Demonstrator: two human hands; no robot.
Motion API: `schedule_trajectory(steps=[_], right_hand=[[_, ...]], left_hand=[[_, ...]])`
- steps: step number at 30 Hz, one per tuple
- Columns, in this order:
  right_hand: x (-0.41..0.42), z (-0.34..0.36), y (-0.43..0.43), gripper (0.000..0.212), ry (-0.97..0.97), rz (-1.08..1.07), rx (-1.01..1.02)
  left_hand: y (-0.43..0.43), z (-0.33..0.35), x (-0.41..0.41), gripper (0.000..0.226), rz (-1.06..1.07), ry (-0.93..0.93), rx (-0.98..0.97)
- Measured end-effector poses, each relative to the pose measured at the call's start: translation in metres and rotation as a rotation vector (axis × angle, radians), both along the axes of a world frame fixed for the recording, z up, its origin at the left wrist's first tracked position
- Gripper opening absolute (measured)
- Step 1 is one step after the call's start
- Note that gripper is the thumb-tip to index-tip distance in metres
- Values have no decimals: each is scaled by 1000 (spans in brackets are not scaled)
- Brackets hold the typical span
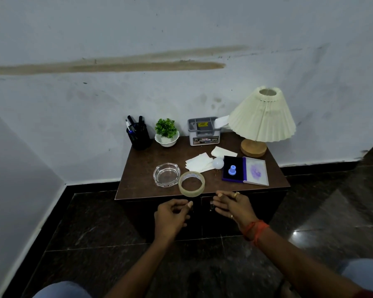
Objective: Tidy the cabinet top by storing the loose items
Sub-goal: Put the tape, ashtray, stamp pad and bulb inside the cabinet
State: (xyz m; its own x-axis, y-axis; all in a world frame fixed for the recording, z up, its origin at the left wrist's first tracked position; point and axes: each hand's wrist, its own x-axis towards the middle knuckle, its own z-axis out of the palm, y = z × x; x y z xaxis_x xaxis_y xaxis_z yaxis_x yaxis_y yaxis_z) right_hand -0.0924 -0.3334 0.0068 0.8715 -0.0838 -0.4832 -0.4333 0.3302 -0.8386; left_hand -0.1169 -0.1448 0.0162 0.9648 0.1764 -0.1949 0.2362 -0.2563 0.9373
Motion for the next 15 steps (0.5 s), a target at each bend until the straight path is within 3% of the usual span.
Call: schedule_trajectory(steps=[15], right_hand=[[19,-55,4,26,206,-38,-11]], left_hand=[[-7,-62,35,26,71,195,-12]])
